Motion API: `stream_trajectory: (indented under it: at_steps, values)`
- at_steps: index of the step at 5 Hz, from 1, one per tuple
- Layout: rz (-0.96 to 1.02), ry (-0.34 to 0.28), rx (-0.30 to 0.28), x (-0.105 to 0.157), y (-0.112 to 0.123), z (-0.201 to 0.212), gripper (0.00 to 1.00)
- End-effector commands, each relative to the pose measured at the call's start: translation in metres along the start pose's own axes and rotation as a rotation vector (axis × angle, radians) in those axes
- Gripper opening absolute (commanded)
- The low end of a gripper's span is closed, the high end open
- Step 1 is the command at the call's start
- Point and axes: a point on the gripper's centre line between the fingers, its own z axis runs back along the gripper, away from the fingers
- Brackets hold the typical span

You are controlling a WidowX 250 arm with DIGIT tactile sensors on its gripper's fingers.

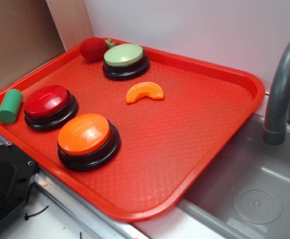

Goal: Push the orange button.

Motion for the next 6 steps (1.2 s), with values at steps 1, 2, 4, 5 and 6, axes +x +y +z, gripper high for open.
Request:
stream_trajectory:
  at_steps: [1,2,4,5,6]
  values:
    - [0.0,0.0,0.0,0.0,0.0,0.0,1.0]
    - [-0.154,0.022,-0.014,0.016,-0.014,-0.053,1.0]
    - [-0.33,-0.008,-0.038,0.015,-0.038,-0.149,1.0]
    - [-0.306,0.045,-0.064,0.006,-0.036,-0.175,1.0]
    - [-0.319,0.097,-0.034,0.006,-0.039,-0.189,1.0]
